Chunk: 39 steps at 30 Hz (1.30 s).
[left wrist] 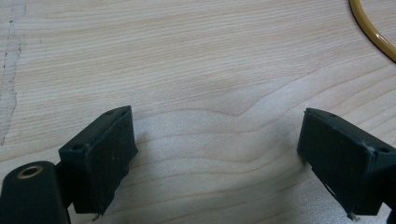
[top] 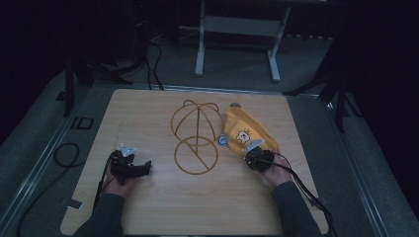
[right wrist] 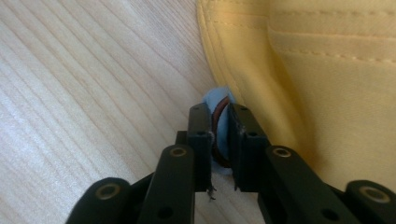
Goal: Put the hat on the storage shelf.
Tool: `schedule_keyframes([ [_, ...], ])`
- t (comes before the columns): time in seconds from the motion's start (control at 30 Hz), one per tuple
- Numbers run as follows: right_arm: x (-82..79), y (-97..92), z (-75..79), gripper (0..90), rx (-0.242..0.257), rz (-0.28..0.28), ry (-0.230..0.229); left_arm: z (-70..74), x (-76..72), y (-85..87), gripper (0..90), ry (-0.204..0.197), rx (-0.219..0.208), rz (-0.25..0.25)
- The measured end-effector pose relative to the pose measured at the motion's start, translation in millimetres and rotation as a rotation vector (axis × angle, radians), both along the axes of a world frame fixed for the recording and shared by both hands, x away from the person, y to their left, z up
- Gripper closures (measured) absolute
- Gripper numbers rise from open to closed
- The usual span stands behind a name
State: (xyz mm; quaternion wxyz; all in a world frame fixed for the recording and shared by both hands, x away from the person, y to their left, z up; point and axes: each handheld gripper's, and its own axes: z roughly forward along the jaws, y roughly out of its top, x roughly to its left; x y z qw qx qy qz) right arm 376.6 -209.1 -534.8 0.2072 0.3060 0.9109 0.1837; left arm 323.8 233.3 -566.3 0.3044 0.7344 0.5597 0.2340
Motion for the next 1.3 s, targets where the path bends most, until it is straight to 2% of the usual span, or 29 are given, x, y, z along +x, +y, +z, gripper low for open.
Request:
schedule_keyframes([
  [0.13,-0.5,-1.2,4.2,82.5,0.024,0.004,0.010,0.1,0.0,0.1,11.5,0.001,0.001,-0.001],
  [0.4,-4.6,-1.8,12.9,82.7,0.037,0.023,0.001,0.0,0.0,0.0,11.5,0.000,0.000,0.000],
  [0.6,-8.7,3.0,32.9,82.9,0.064,0.063,-0.023,0.2,0.0,0.1,11.5,0.002,0.001,0.000],
  [0.83,-11.6,6.2,50.1,83.0,0.075,0.068,-0.045,0.1,0.0,0.0,11.5,0.001,0.000,0.000],
  [0.93,-11.9,6.0,52.9,82.9,0.079,0.067,-0.047,0.1,0.0,0.0,11.5,0.001,0.000,0.000],
  [1.0,-12.2,4.4,61.6,83.0,0.107,0.076,-0.057,0.1,0.0,0.0,11.5,0.001,0.000,0.000],
  [1.23,-16.8,2.8,79.9,83.0,0.143,0.088,-0.079,0.3,0.0,0.1,11.5,0.004,0.001,0.000],
  [1.3,-18.9,1.3,86.4,83.0,0.170,0.098,-0.084,0.2,0.0,-0.2,11.5,0.002,-0.002,0.002],
])
